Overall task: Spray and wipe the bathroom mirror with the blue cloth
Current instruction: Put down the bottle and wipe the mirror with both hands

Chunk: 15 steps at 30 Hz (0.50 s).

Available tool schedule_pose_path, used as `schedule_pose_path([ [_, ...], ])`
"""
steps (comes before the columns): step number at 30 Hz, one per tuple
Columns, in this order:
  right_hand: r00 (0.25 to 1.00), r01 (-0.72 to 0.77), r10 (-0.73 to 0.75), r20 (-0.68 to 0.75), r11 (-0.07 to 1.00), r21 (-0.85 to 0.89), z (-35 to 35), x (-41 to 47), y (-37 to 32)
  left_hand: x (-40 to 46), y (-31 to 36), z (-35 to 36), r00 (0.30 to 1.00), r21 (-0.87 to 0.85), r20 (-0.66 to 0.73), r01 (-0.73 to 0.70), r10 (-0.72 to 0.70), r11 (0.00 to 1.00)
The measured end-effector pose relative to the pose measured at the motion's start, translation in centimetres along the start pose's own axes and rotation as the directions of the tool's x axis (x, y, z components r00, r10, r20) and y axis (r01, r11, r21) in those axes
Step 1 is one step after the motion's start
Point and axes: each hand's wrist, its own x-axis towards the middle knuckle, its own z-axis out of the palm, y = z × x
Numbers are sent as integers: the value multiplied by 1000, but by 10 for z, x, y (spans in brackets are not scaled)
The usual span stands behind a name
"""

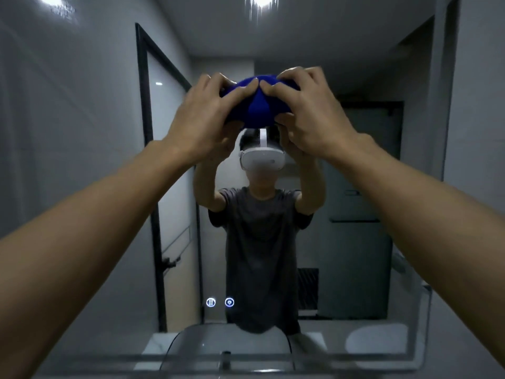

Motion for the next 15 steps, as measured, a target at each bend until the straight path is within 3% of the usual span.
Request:
schedule_pose_path([
  [15,999,-35,35,-3,997,62,70,-154,-57,-142,42,47,986,23,131,-109,105,994],
])
